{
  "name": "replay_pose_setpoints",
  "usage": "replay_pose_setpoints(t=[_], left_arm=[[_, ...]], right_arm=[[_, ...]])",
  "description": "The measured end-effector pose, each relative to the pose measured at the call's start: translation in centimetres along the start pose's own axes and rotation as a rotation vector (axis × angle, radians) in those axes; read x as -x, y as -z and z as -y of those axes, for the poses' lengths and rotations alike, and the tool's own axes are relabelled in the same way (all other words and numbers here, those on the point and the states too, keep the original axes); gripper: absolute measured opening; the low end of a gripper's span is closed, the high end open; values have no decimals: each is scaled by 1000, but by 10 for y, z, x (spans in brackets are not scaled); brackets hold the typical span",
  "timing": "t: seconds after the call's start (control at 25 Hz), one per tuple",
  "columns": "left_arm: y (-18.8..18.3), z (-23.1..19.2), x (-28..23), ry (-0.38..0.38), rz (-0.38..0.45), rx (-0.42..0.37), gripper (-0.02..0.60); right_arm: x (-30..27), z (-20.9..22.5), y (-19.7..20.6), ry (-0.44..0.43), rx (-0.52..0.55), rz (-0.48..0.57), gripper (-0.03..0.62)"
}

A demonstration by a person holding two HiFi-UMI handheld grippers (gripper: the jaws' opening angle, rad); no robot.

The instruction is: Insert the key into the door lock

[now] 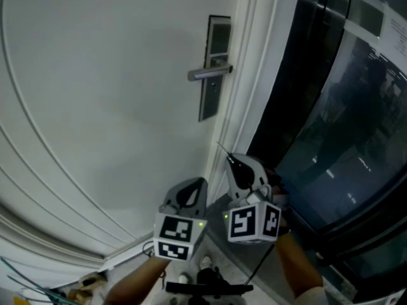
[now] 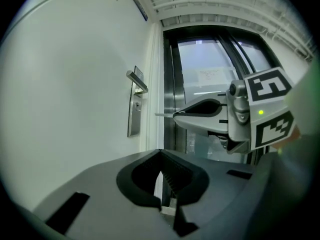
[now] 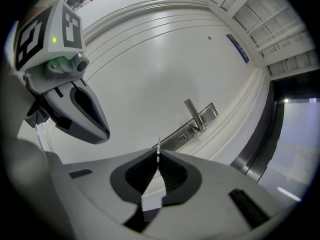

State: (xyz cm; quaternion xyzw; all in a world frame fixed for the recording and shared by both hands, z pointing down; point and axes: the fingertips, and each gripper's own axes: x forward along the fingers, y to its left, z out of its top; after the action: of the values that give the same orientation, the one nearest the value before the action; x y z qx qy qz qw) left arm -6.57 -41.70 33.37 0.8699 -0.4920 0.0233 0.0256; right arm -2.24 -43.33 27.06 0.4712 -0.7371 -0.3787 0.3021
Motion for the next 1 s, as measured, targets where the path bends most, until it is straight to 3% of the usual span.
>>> replay_pose_setpoints(t=[0.6, 1.0], left_arm=[[-21, -21, -37, -72, 22, -13, 3], [-26, -34, -56, -102, 19, -19, 3]], right_arm=[[-54, 34, 3, -12, 237, 21, 25], [-94, 59, 15, 28, 422, -29, 25]])
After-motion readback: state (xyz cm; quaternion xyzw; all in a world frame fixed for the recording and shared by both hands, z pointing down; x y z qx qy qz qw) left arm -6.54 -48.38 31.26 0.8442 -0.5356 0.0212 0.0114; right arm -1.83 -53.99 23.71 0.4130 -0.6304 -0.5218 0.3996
